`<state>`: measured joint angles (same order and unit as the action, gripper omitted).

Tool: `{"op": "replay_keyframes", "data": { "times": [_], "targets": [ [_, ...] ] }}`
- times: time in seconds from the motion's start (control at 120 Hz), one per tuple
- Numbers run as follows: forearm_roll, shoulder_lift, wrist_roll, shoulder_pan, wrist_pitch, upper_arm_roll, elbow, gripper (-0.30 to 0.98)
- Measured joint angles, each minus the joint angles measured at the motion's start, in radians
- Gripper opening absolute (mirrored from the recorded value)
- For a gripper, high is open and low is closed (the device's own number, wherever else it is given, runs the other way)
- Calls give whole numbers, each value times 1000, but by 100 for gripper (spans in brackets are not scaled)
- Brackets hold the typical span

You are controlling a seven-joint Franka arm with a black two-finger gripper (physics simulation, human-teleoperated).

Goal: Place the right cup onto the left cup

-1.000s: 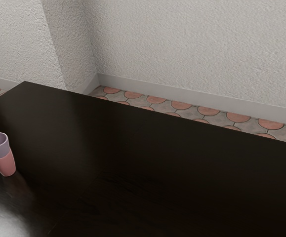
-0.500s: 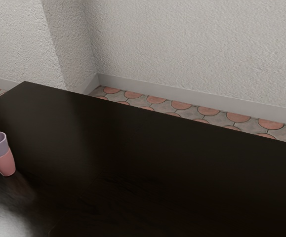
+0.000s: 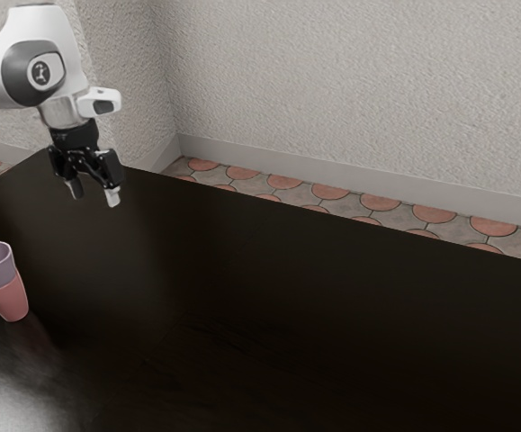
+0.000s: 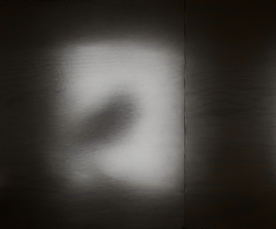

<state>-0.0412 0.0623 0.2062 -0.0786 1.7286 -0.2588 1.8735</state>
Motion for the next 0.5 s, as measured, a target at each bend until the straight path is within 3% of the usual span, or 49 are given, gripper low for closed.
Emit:
{"op": "replay_keyframes", "data": {
  "times": [0.225,0.5],
  "targets": [
    [11,0,-17,-42,-38,-26,-42,69],
    [69,0,-48,-128,-57,-14,-99,69]
  ]
}}
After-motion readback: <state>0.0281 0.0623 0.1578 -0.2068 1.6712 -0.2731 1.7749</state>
